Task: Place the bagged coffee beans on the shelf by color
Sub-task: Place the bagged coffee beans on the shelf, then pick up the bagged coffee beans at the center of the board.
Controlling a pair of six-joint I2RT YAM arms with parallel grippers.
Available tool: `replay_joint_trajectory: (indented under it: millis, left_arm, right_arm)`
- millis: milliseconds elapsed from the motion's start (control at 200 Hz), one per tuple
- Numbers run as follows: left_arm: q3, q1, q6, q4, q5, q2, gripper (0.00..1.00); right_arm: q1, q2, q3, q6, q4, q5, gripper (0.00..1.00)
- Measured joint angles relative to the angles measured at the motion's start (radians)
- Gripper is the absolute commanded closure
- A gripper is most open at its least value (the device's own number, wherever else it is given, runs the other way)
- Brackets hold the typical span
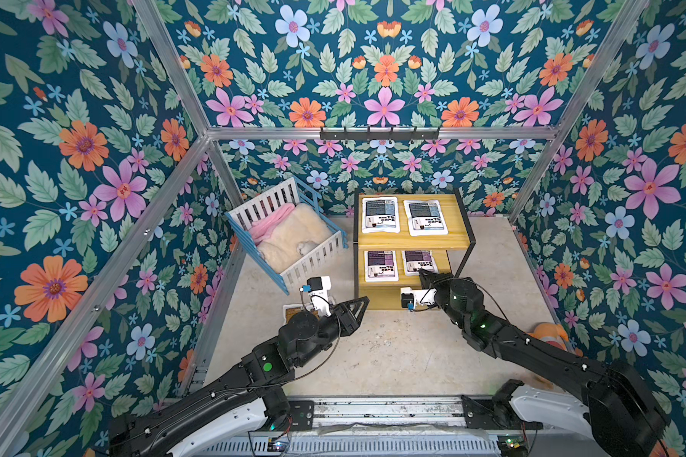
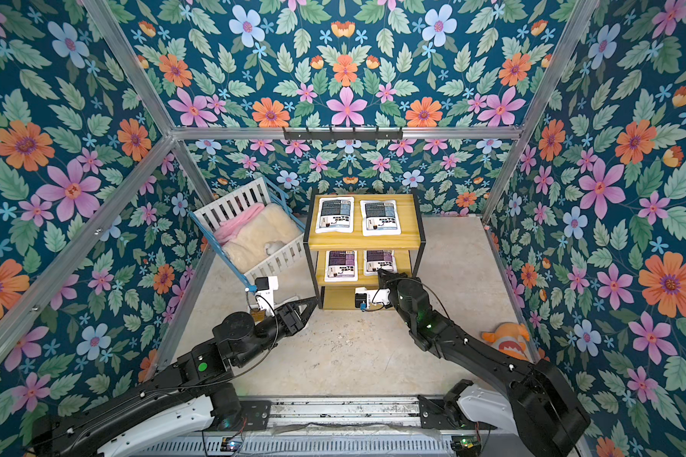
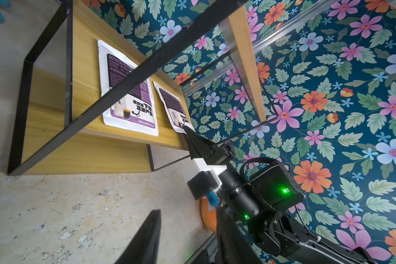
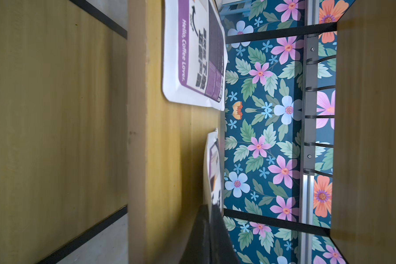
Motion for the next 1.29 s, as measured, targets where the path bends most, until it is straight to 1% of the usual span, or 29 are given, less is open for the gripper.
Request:
replay_joint_trajectory:
  millis: [150,290,400,525,575,655,765,890,1040,1105,1185,1265,1295]
  left_arm:
    - [-0.001,0.0,0.0,-0.009,-0.009,-0.003,0.56]
    - [-0.001,0.0,0.003,-0.027,-0.012,-0.006,0.56]
    - [-0.001,0.0,0.004,-0.034,-0.017,-0.014,0.56]
    - [-0.001,0.0,0.004,-0.043,-0.023,-0.022,0.56]
    - [-0.001,0.0,0.004,-0.043,-0.027,-0.025,0.56]
    - [-0.001,0.0,0.004,-0.047,-0.033,-0.029,0.56]
    - [-0.001,0.0,0.004,-0.051,-0.034,-0.035,0.56]
    - [-0.001,0.0,0.003,-0.073,-0.038,-0.044,0.56]
    - [-0.006,0.0,0.003,-0.095,-0.045,-0.057,0.57]
    - [-0.005,0.0,0.003,-0.116,-0.056,-0.068,0.57]
    - [0.019,0.0,0.004,-0.18,-0.084,-0.077,0.57]
    - [0.069,0.0,0.018,-0.273,-0.129,-0.08,0.57]
    - [0.088,0.0,0.021,-0.307,-0.149,-0.079,0.57]
  right_arm:
    - [-0.01,0.02,0.013,0.0,0.008,-0.001,1.0]
    - [-0.019,0.022,0.015,0.001,0.01,-0.001,0.77]
    - [-0.019,0.004,0.015,0.001,0.003,-0.008,0.66]
    - [-0.021,-0.032,0.015,0.008,-0.034,-0.02,0.56]
    - [-0.021,-0.047,0.018,0.014,-0.058,-0.03,0.48]
    - [-0.021,-0.073,0.038,0.025,-0.112,-0.038,0.38]
    - [-0.021,-0.111,0.068,0.05,-0.19,-0.06,0.35]
    - [-0.029,-0.129,0.085,0.075,-0.259,-0.087,0.24]
    - [-0.041,-0.137,0.112,0.105,-0.354,-0.106,0.18]
    - [-0.038,-0.165,0.137,0.148,-0.409,-0.135,0.17]
    - [-0.026,-0.234,0.189,0.266,-0.476,-0.196,0.13]
    - [-0.009,-0.328,0.225,0.466,-0.487,-0.279,0.06]
    - [-0.006,-0.365,0.23,0.559,-0.48,-0.312,0.01]
